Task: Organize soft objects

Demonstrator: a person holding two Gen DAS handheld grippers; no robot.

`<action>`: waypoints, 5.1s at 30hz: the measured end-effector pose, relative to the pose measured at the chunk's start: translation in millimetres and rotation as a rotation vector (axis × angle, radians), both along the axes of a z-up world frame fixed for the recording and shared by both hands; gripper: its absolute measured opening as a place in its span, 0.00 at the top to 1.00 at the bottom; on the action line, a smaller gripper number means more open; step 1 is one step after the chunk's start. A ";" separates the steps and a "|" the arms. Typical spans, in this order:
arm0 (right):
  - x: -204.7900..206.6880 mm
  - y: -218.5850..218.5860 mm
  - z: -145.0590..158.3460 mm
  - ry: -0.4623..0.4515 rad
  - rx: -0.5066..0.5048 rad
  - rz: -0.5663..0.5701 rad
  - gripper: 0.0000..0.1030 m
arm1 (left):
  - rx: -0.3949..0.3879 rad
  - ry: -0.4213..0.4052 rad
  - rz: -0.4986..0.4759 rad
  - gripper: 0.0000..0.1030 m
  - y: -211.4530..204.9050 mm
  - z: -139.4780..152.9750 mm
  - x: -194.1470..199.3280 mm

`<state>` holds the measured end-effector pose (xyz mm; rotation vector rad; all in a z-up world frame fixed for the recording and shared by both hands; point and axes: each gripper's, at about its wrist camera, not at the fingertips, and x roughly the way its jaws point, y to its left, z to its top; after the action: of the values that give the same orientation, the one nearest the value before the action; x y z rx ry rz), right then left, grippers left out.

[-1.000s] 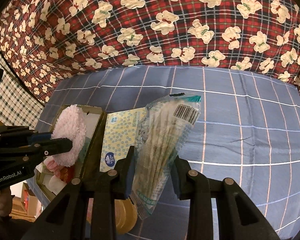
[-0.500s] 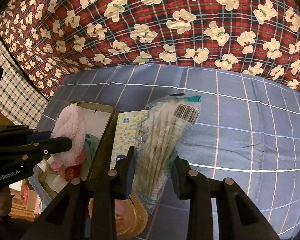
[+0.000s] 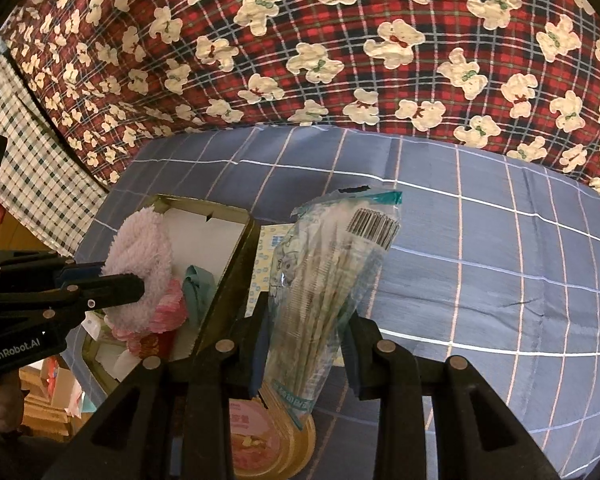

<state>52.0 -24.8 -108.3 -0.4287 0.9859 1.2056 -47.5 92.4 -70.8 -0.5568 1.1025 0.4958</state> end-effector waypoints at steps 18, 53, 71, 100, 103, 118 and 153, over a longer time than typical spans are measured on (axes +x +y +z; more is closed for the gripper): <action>-24.0 26.4 -3.5 0.010 -0.003 0.090 0.67 | -0.007 0.006 0.089 0.88 14.7 0.0 -30.4; -85.2 111.9 -21.7 -0.014 -0.031 0.314 0.67 | -0.032 0.069 0.291 0.88 50.7 -23.3 -90.5; -93.5 134.6 -40.0 0.019 -0.078 0.366 0.31 | -0.044 0.102 0.292 0.53 59.6 -34.9 -89.2; -62.5 32.6 53.8 -0.048 0.039 0.179 0.22 | 0.152 0.041 0.286 0.29 27.6 41.2 -94.0; -61.6 26.8 54.3 -0.050 0.040 0.168 0.22 | 0.156 0.038 0.284 0.29 23.5 42.3 -93.6; -65.5 7.7 54.4 -0.043 0.055 0.154 0.22 | 0.159 0.052 0.275 0.29 7.2 43.6 -93.6; -72.7 8.4 54.3 -0.046 0.050 0.150 0.21 | 0.144 0.061 0.260 0.28 2.2 39.8 -99.8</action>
<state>-20.8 -16.4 -54.0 -0.4961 0.8945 1.3469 -147.3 94.6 -31.1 -0.5643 1.0471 0.8168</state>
